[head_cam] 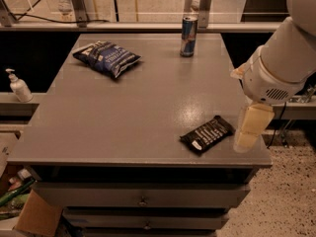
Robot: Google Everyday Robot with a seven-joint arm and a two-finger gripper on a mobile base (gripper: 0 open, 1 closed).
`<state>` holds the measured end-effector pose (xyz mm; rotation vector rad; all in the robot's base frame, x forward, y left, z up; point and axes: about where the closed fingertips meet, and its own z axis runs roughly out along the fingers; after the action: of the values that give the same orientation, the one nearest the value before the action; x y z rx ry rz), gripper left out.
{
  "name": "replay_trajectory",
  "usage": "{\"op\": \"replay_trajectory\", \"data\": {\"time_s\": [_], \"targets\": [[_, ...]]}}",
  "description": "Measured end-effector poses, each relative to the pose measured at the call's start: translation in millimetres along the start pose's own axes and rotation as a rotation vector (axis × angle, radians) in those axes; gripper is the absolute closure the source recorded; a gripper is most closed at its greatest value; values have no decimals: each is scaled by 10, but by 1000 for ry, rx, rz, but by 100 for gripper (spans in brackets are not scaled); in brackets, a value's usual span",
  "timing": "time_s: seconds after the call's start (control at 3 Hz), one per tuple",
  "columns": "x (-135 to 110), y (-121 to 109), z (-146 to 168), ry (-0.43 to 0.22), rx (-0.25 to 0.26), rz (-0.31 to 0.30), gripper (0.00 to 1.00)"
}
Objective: Move rxbar chocolate near blue chip bag
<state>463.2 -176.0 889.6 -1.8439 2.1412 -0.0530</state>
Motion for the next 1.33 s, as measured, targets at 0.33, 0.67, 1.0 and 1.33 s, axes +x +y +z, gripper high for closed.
{"op": "replay_trajectory", "data": {"time_s": [0.33,0.67,1.0,1.33], "targets": [[33,-43,215,7,-8,25,0],[80,-51,424,14,-23,49,0],[128,-46,582,20,-35,73,0],[144,-8,700,27,-50,76,17]]}}
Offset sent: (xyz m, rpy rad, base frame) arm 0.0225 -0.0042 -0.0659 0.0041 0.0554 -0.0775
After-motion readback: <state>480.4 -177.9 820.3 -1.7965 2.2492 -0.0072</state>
